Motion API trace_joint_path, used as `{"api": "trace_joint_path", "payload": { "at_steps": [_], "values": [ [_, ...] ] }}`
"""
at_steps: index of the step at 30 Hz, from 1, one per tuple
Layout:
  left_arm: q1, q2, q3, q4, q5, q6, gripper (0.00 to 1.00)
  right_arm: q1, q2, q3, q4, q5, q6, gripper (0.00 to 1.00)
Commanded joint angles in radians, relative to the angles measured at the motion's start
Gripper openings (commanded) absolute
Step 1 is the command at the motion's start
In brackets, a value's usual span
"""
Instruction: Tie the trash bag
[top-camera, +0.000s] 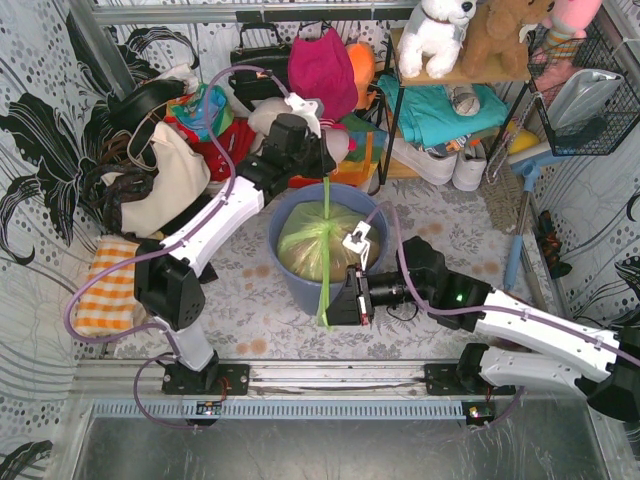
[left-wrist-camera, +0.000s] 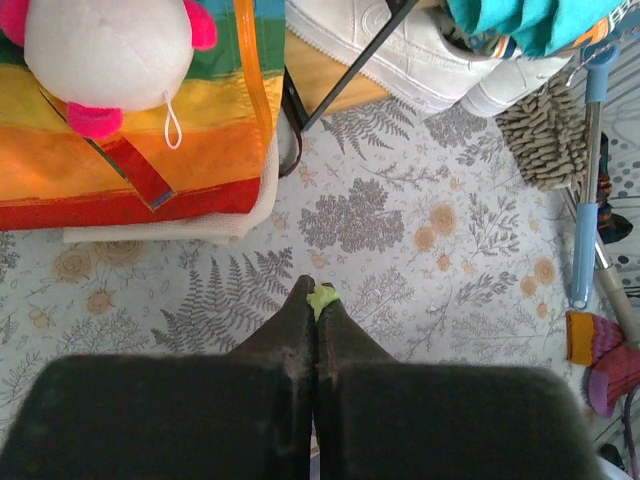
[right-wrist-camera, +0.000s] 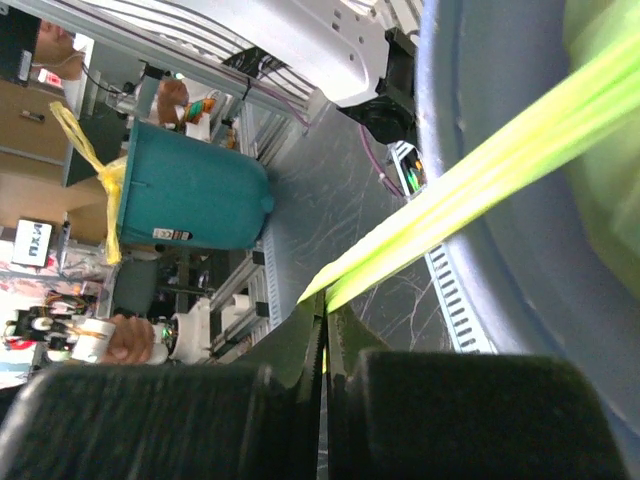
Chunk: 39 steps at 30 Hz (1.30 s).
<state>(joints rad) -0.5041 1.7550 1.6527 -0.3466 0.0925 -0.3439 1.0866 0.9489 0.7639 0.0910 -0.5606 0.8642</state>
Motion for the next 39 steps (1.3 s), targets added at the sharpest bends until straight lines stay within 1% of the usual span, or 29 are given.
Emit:
{"api": "trace_joint_path", "payload": {
  "at_steps": [1, 3, 5, 8, 11, 16, 20, 23, 27, 29, 31, 33, 36, 39],
  "values": [
    [0.116, 0.039, 0.057, 0.23, -0.208, 0.05, 0.0, 0.076, 0.01, 0.154, -0.175, -0.36, -0.03, 0.0],
    [0.117, 0.029, 0.112, 0.215, -0.195, 0.053, 0.0, 0.075, 0.043, 0.246, -0.287, -0.354, -0.09, 0.0],
    [0.116, 0.023, 0.168, 0.195, -0.173, 0.055, 0.0, 0.076, 0.071, 0.33, -0.359, -0.357, -0.141, 0.0],
    [0.117, 0.009, 0.212, 0.18, -0.154, 0.056, 0.0, 0.076, 0.082, 0.371, -0.37, -0.362, -0.149, 0.0],
    [0.117, -0.01, 0.169, 0.202, -0.153, 0.051, 0.0, 0.076, 0.069, 0.328, -0.325, -0.375, -0.129, 0.0],
    [0.121, 0.005, 0.037, 0.262, -0.198, 0.05, 0.0, 0.076, 0.009, 0.136, -0.141, -0.382, -0.017, 0.0],
    [0.135, 0.045, -0.009, 0.281, -0.209, 0.035, 0.0, 0.076, -0.031, 0.034, -0.063, -0.359, 0.032, 0.0],
    [0.137, 0.068, 0.001, 0.279, -0.205, 0.027, 0.0, 0.076, -0.04, 0.043, -0.055, -0.351, 0.041, 0.0],
    [0.137, 0.052, 0.05, 0.268, -0.171, 0.025, 0.0, 0.075, -0.025, 0.133, -0.114, -0.316, -0.002, 0.0],
    [0.137, 0.013, 0.074, 0.269, -0.12, 0.003, 0.0, 0.075, -0.007, 0.213, -0.159, -0.253, -0.045, 0.0],
    [0.137, -0.038, 0.089, 0.277, -0.053, -0.033, 0.0, 0.075, 0.014, 0.317, -0.221, -0.151, -0.111, 0.0],
    [0.136, -0.089, 0.093, 0.309, 0.044, -0.075, 0.0, 0.074, 0.038, 0.44, -0.286, -0.008, -0.185, 0.0],
    [0.126, -0.155, 0.095, 0.366, 0.151, -0.148, 0.0, 0.073, 0.078, 0.608, -0.372, 0.272, -0.295, 0.0],
    [0.1, -0.213, 0.063, 0.446, 0.235, -0.219, 0.0, 0.071, 0.111, 0.697, -0.363, 0.511, -0.385, 0.0]
  ]
}}
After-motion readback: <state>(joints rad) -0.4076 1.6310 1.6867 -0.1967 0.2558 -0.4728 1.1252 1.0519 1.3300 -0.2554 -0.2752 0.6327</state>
